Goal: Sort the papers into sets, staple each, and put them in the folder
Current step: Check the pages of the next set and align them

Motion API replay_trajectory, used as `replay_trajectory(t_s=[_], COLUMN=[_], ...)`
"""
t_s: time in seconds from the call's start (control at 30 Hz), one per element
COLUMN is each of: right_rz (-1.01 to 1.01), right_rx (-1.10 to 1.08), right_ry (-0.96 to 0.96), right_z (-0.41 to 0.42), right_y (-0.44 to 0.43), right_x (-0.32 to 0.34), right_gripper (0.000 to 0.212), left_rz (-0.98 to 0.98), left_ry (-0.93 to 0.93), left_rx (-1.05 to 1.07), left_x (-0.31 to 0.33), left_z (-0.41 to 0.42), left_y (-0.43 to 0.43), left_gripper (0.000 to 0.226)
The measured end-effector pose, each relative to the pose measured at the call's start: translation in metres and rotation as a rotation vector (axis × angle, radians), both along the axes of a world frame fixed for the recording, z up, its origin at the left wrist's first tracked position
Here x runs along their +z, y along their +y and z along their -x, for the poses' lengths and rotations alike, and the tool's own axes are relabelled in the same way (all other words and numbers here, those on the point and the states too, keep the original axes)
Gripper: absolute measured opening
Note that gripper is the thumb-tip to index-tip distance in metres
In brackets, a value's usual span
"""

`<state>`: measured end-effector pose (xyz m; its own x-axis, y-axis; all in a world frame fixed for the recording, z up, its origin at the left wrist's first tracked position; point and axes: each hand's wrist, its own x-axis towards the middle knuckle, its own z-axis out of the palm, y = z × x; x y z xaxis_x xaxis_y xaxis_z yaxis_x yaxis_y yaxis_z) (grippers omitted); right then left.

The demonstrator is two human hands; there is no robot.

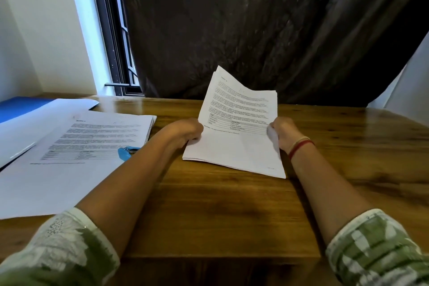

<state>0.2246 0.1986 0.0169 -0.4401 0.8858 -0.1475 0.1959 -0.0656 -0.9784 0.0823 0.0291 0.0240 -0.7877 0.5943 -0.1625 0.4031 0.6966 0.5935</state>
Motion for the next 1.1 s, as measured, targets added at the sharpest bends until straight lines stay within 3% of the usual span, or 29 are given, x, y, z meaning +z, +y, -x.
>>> replay_trajectory(t_s=[0.1, 0.2, 0.4, 0.57, 0.7, 0.83, 1.1], right_rz=[0.007, -0.003, -0.055, 0.049, 0.137, 0.193, 0.258], right_rx=[0.001, 0.026, 0.197, 0.375, 0.510, 0.560, 0.607], right_ry=[0.044, 0.079, -0.019, -0.049, -0.018, 0.018, 0.073], right_z=[0.006, 0.009, 0.007, 0.011, 0.013, 0.011, 0.009], right_y=[-0.002, -0.001, 0.006, 0.007, 0.000, -0.002, 0.003], right_x=[-0.008, -0.011, -0.005, -0.011, -0.011, -0.011, -0.014], right_gripper=[0.029, 0.024, 0.021, 0.028, 0.029, 0.029, 0.028], left_rz=[-0.024, -0.120, -0.636, -1.048, -1.215, -1.357, -1.357], left_ry=[-0.091, -0.266, -0.718, -0.977, -1.007, -1.006, -1.009], left_rx=[-0.018, 0.043, 0.018, -0.019, -0.023, -0.111, -0.057], left_x=[0.000, 0.001, -0.006, -0.013, -0.016, -0.019, -0.022], left_z=[0.001, 0.004, 0.022, 0.035, 0.042, 0.047, 0.049], left_y=[0.000, -0.007, -0.022, -0.029, -0.036, -0.035, -0.032], left_gripper=[0.023, 0.017, 0.021, 0.028, 0.019, 0.045, 0.048])
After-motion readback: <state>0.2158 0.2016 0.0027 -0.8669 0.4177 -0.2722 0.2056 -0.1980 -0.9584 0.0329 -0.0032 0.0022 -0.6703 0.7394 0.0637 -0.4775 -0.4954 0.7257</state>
